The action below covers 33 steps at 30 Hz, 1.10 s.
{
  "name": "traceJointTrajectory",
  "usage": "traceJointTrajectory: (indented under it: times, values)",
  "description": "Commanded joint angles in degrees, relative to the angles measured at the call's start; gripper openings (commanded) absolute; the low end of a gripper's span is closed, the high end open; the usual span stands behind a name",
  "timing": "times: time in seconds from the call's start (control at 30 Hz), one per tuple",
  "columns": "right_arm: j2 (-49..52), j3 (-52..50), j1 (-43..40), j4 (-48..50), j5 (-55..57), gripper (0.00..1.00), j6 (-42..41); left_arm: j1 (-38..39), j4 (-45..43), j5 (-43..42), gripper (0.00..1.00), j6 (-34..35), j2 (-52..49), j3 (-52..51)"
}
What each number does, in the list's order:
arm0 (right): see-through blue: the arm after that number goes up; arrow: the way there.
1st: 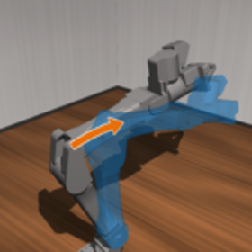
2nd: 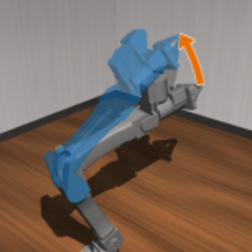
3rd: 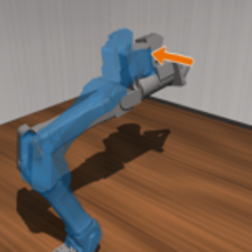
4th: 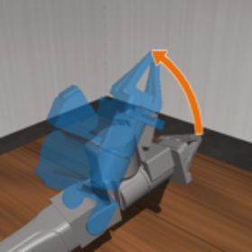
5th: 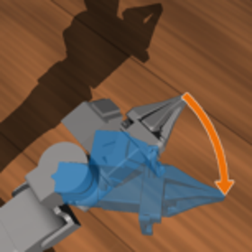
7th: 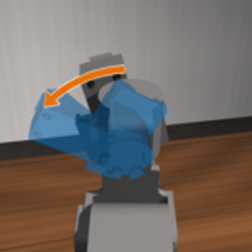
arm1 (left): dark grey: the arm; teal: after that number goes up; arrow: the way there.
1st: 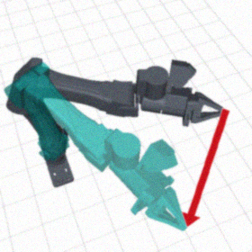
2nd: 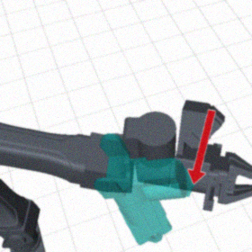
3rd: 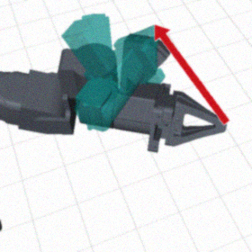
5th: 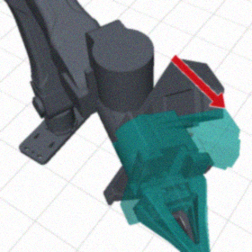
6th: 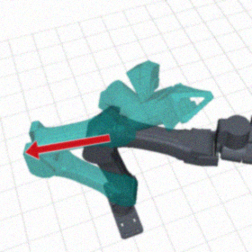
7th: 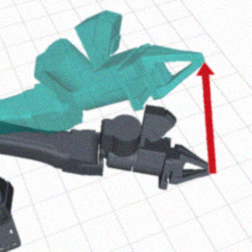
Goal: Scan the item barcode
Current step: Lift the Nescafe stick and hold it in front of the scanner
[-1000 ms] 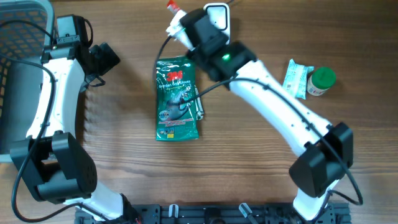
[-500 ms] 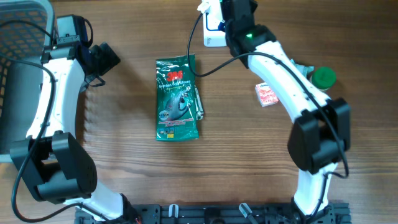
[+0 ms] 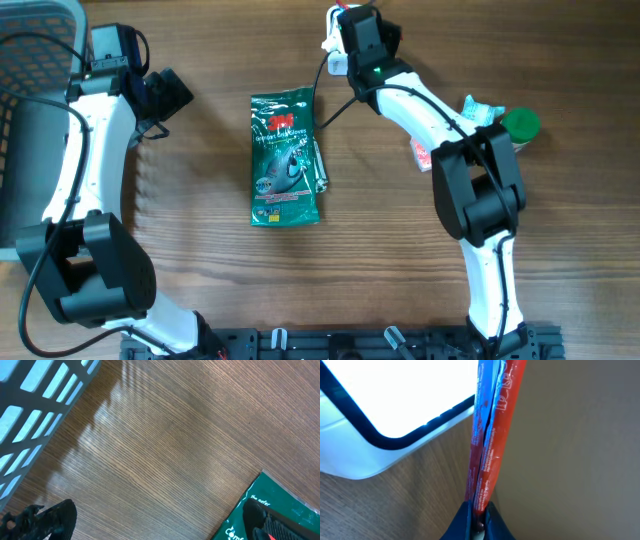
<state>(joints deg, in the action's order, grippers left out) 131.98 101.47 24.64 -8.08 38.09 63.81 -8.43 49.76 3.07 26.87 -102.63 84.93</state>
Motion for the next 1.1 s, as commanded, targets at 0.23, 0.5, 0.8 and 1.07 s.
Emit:
traceJointTrajectory:
  times: [0.23, 0.5, 0.8, 1.07]
  values:
    - [0.57, -0.15, -0.74, -3.54, 0.52, 0.04, 0.46, -0.85, 0.00, -0.07, 1.00, 0.39, -0.02, 0.26]
    - [0.59, -0.15, -0.72, -2.32, 2.14, 0.04, 0.46, -0.85, 0.00, -0.07, 1.00, 0.39, -0.02, 0.26]
    - [0.59, -0.22, -0.72, -5.51, 1.46, 0.04, -1.03, -0.85, 0.00, -0.07, 1.00, 0.39, -0.02, 0.26]
    - [-1.33, -0.22, -0.72, -7.02, -0.79, 0.04, -2.38, -0.85, 0.00, -0.07, 1.00, 0.39, -0.02, 0.26]
